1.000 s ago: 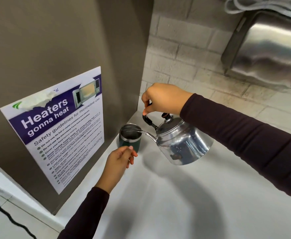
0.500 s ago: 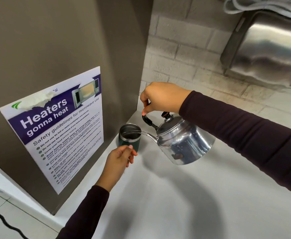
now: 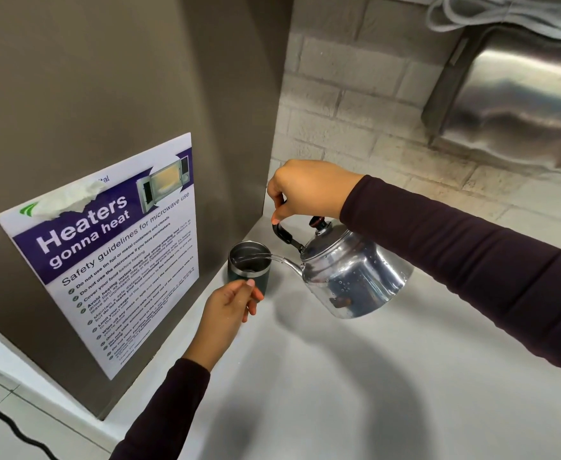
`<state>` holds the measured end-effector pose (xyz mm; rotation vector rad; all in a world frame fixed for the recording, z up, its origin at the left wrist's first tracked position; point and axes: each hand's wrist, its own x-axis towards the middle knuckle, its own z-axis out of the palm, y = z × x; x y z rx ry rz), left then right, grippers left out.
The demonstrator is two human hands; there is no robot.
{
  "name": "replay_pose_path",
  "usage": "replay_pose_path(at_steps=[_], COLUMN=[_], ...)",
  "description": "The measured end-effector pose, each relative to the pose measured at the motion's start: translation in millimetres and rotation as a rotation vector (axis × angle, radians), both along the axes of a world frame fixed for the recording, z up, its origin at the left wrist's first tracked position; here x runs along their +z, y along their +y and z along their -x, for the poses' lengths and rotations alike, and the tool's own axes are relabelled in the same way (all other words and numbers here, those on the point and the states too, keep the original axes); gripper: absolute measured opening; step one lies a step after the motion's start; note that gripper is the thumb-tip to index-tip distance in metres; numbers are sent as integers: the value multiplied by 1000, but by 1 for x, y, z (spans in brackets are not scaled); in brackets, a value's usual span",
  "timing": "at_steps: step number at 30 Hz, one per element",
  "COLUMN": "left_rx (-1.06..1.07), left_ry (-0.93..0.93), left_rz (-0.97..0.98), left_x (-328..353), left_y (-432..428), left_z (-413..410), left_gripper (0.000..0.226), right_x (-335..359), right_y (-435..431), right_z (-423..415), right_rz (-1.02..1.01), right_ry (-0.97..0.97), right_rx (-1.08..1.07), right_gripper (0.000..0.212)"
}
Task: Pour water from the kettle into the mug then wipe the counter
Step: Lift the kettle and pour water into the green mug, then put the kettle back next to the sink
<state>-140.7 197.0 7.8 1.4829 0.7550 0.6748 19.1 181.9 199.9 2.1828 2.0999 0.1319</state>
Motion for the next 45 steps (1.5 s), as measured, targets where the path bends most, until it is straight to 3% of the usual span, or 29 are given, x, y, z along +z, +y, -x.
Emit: replay_pose_path(at_steps=[17,21,26,30,35,41,45], left_rx=[-27,-48,-167,-260,-445,-571,-619], left_ry=[-11,-22,-15,5,48,83,115], left_rz=[-10,2,9,11,-58,-76,-84], left_x=[-1,-3,-12,-16,-17,-18,-23], left_y=[2,2,-9,-25,-75,-136,-181], left_z=[-6,-11,-29,-53,-96,-145,-180], left_gripper=[38,37,38,37,37,37,38], right_x=[-14,-41,-87,-113,-132,-141,-146], right_y=[-31,-69,-134,-186,-266,-343,-384], right_z=[-15,-29,-49,-60,-89,-137,-184], right_rz=[-154,-322,-589,-807,-919,-1091,-1093], right_ry=[74,157,511,675,656,672,640], right_rx=[-122,-299,-676,-894,-1130,-1210,-1221], right_gripper=[24,31,34,40,51,57,53])
